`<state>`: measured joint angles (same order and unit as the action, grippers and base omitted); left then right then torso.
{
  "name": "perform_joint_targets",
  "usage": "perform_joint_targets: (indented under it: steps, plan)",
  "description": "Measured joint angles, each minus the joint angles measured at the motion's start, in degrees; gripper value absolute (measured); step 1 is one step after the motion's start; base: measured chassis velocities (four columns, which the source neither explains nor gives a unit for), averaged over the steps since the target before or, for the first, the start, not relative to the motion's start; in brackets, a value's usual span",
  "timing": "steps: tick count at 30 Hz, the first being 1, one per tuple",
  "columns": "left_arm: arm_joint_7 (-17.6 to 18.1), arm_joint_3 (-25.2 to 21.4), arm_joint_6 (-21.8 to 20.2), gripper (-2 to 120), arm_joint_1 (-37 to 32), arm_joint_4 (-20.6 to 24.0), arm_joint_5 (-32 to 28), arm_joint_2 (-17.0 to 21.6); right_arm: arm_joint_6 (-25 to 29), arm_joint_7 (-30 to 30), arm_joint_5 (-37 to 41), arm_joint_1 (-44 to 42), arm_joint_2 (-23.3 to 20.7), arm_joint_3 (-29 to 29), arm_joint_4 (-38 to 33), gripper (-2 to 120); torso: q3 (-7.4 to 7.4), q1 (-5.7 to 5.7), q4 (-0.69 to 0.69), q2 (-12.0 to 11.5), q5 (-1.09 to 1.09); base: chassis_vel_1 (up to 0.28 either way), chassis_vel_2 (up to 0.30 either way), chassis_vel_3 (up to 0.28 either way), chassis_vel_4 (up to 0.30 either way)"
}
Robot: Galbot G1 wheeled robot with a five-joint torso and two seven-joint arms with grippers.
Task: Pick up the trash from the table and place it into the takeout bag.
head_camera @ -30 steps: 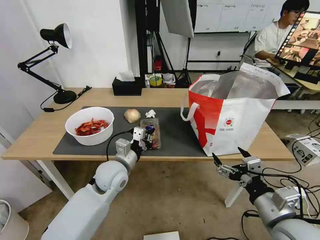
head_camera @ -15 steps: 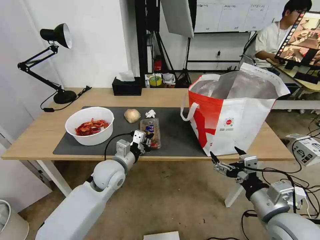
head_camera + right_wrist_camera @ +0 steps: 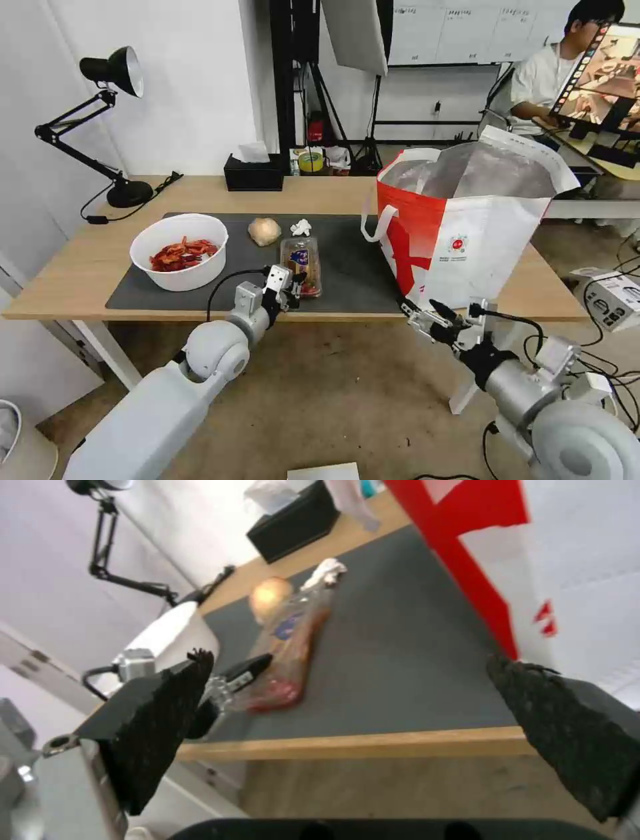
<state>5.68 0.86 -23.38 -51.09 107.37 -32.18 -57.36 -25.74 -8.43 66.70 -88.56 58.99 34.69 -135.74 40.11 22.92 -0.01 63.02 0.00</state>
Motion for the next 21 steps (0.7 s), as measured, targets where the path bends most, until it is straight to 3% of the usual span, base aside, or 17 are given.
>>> perform_joint_targets:
  steps: [12, 21]
  plan:
    - [1.0, -0.2, 0.1, 0, -0.2, 0.2, -0.7, 0.4, 0.6, -3.5, 14.4, 11.2, -0.7, -5.3, 4.6, 100, 0.0, 0.0, 0.01, 0.0, 0.0, 0.0, 0.0, 0.0, 0.0]
    - [2.2, -0.3, 0.1, 0, -0.7, 1.2, -3.8, 1.8, 0.9, -7.3, 18.7, 19.3, -0.2, -10.6, 9.7, 100, 0.0, 0.0, 0.0, 0.0, 0.0, 0.0, 0.0, 0.0, 0.0]
